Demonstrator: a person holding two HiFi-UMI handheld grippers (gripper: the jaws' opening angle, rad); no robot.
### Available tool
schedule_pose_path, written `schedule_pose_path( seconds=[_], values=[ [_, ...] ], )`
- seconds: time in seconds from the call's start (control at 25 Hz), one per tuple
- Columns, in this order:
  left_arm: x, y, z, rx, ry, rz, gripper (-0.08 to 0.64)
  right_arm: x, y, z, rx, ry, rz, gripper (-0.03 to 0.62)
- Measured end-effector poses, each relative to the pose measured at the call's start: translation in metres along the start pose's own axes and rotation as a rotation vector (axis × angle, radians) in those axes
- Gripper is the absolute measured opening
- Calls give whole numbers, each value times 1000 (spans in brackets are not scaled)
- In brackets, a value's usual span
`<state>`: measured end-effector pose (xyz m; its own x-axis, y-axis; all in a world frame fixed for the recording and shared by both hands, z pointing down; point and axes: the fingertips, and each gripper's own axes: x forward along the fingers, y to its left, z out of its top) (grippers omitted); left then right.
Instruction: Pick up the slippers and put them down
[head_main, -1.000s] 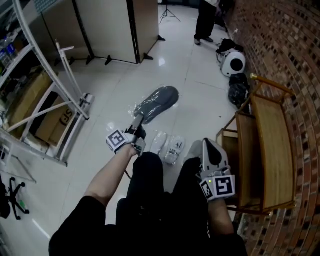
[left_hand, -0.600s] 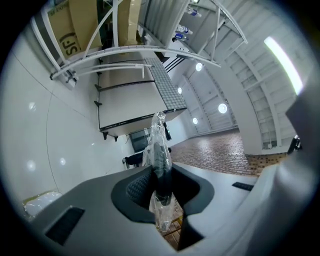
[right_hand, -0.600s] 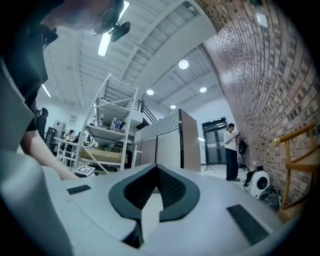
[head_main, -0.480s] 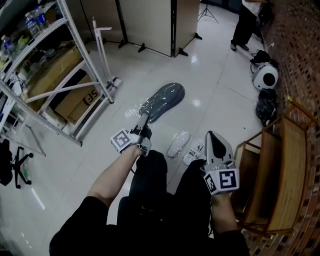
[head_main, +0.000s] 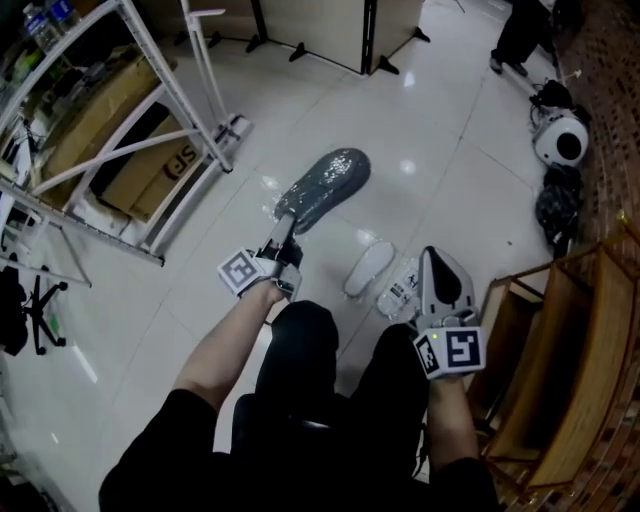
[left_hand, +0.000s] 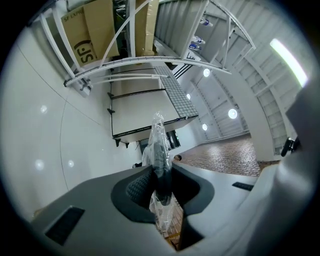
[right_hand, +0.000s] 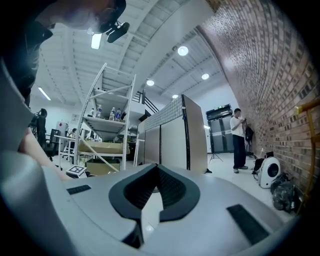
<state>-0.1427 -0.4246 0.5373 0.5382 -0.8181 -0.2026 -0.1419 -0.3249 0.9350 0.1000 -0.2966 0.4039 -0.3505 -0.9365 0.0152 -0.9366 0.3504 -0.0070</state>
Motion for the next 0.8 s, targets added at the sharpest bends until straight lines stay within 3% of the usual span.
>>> schedule_pose_path(
  seconds=[0.32, 0.56, 0.68, 0.8],
  values=[
    [36, 76, -31, -66, 24, 32, 72, 60, -36, -58, 6, 90, -19, 8],
    [48, 157, -39, -88, 18, 142, 72, 113, -60, -100, 29, 140, -17, 8],
    [37, 198, -43, -160, -24, 194, 72, 130, -70, -124, 79, 170, -33, 8],
    [18, 247, -48, -169, -52, 268, 72, 140, -69, -152, 104, 205, -20, 8]
  ],
)
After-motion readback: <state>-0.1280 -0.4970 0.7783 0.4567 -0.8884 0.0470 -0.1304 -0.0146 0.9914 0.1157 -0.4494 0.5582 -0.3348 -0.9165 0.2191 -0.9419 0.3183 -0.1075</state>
